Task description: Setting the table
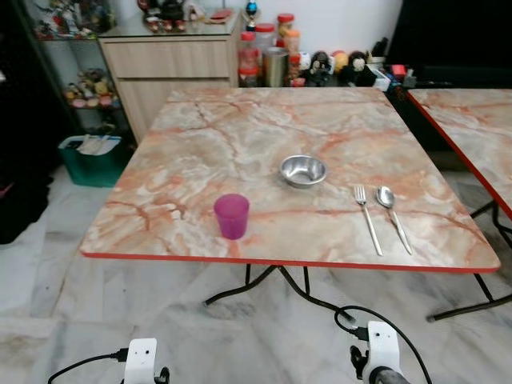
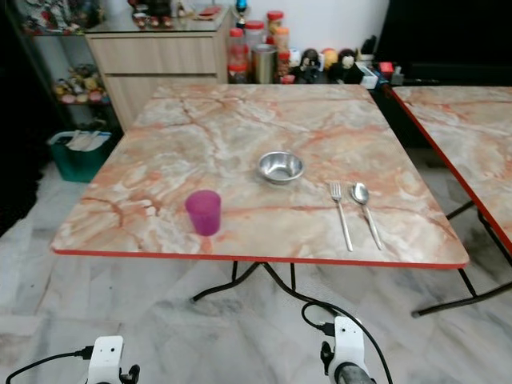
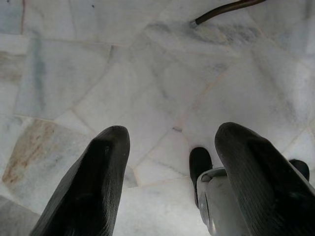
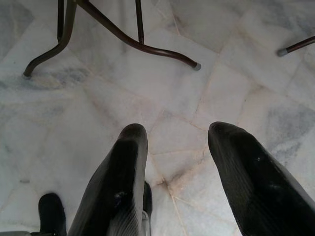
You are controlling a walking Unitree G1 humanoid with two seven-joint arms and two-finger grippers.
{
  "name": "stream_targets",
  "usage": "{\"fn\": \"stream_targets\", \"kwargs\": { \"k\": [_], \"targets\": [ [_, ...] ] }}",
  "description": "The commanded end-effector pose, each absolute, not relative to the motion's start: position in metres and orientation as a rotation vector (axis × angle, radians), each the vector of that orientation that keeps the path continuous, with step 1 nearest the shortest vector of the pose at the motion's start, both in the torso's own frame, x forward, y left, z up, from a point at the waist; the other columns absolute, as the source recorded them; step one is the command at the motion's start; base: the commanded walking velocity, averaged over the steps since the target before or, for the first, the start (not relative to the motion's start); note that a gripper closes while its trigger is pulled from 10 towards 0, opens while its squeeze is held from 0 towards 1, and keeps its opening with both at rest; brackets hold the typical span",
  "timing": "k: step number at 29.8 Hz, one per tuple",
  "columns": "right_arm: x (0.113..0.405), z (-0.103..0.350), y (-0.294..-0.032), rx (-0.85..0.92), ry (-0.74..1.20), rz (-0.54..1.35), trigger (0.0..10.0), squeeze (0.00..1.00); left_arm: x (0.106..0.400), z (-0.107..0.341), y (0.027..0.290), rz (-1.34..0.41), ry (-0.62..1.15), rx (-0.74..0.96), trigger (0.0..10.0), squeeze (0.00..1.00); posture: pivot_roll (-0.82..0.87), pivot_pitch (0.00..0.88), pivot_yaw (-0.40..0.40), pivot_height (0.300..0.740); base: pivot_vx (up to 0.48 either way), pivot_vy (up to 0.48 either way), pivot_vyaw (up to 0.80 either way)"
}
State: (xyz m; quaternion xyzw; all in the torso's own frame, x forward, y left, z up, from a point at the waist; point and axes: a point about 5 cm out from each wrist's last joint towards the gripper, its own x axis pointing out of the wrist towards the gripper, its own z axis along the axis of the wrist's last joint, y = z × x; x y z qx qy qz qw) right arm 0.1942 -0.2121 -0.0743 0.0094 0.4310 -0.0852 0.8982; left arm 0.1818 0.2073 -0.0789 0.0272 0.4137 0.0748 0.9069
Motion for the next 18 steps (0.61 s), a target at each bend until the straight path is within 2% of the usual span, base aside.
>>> {"fn": "stream_targets", "kwargs": {
  "k": [1, 6, 13, 18],
  "targets": [
    [0.201, -0.070, -0.218, 0.030, 0.861, -0.202, 10.0, 0.00, 0.185, -0.079, 0.204, 0.152, 0.857, 0.048, 10.0, 0.00, 0.01, 0.000, 0.005, 0.740, 0.000, 0.000, 0.00],
    [0.201, -0.067, -0.222, 0.047, 0.830, -0.210, 10.0, 0.00, 0.178, -0.082, 0.205, 0.122, 0.879, 0.071, 10.0, 0.00, -0.01, 0.000, 0.022, 0.740, 0.000, 0.000, 0.00],
    [0.192, -0.071, -0.219, 0.013, 0.821, -0.146, 10.0, 0.00, 0.171, -0.084, 0.208, 0.124, 0.895, 0.078, 10.0, 0.00, -0.03, 0.000, -0.001, 0.740, 0.000, 0.000, 0.00],
    [0.191, -0.068, -0.222, -0.018, 0.763, -0.088, 10.0, 0.00, 0.171, -0.085, 0.200, 0.115, 0.899, 0.064, 10.0, 0.00, -0.06, 0.000, 0.005, 0.740, 0.000, 0.000, 0.00]
  ]
}}
